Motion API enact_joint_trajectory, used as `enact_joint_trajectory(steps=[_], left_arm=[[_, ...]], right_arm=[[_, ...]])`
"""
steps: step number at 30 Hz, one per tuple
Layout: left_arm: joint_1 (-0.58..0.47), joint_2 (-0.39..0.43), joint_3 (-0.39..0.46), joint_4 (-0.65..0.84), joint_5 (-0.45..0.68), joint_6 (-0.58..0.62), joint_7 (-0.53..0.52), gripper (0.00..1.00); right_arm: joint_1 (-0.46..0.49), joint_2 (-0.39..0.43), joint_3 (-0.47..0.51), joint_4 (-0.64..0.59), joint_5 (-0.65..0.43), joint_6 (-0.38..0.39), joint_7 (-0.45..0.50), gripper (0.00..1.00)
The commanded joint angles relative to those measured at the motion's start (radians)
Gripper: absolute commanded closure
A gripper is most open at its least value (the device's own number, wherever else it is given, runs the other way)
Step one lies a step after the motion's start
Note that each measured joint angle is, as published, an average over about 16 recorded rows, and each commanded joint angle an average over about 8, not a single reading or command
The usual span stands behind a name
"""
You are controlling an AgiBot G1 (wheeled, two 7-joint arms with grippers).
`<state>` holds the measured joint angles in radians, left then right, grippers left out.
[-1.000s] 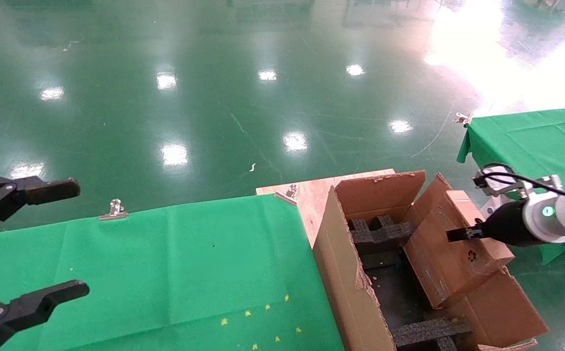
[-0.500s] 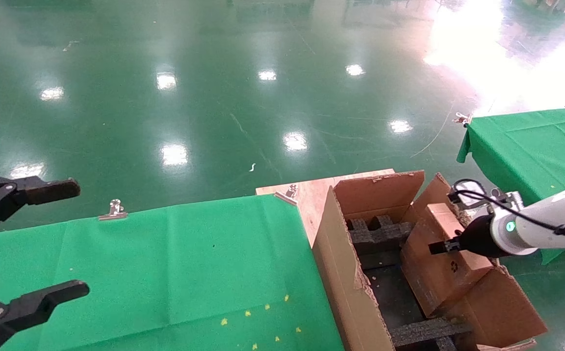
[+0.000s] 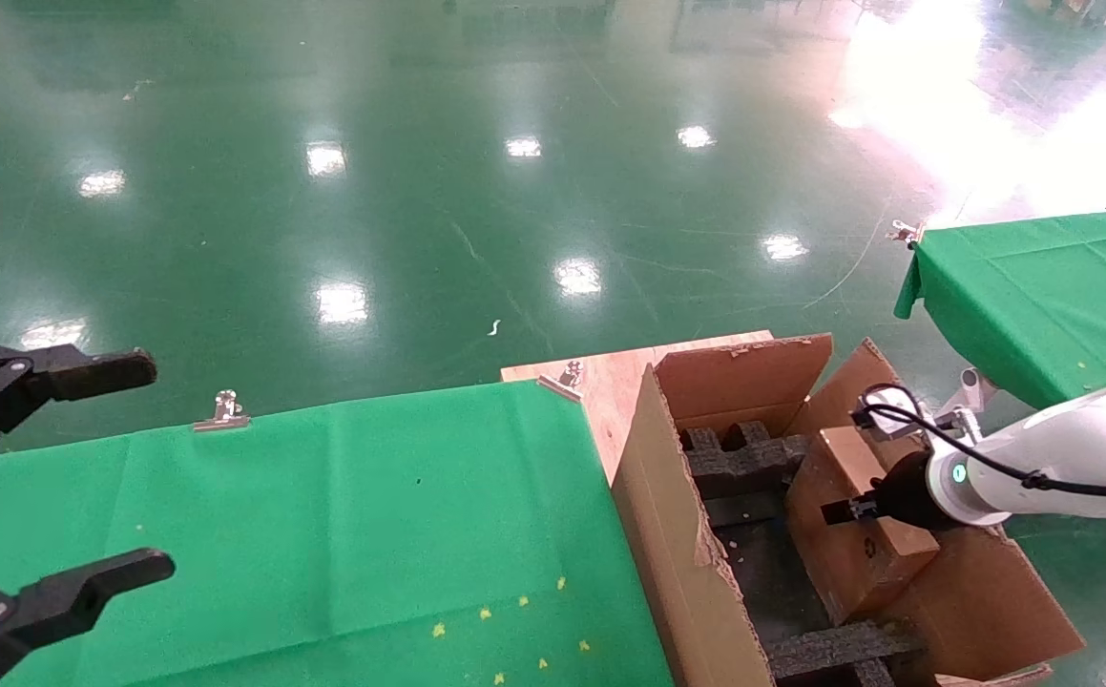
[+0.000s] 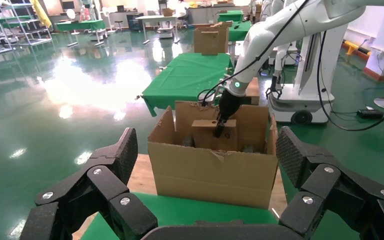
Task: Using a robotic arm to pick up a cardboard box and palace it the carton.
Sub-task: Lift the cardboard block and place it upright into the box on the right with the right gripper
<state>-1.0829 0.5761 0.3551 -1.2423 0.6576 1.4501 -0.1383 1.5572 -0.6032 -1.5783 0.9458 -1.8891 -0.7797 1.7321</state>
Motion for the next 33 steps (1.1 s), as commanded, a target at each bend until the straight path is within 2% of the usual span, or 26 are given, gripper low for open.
enact_joint_trajectory(steps=[1, 17, 18, 25, 26, 33], left_arm=[[0.0, 0.0, 0.0, 0.0, 0.0, 0.0, 0.0, 0.0], [0.0, 0.0, 0.0, 0.0, 0.0, 0.0, 0.0, 0.0], [0.0, 0.0, 0.0, 0.0, 0.0, 0.0, 0.0, 0.0], [0.0, 0.0, 0.0, 0.0, 0.0, 0.0, 0.0, 0.0], [0.0, 0.0, 0.0, 0.0, 0.0, 0.0, 0.0, 0.0], [0.0, 0.0, 0.0, 0.0, 0.0, 0.0, 0.0, 0.0]], right_arm=[[-0.012, -0.011, -0.001, -0.017, 0.008, 0.009, -0.007, 1.0], [-0.064, -0.087, -0.006, -0.144, 0.063, 0.031, -0.096, 1.0], [-0.066, -0.092, -0.006, -0.151, 0.066, 0.032, -0.101, 0.94], [-0.077, -0.111, -0.007, -0.181, 0.075, 0.034, -0.117, 0.07], [-0.078, -0.111, -0.007, -0.181, 0.076, 0.034, -0.117, 0.0], [-0.075, -0.106, -0.007, -0.173, 0.076, 0.032, -0.113, 0.0]])
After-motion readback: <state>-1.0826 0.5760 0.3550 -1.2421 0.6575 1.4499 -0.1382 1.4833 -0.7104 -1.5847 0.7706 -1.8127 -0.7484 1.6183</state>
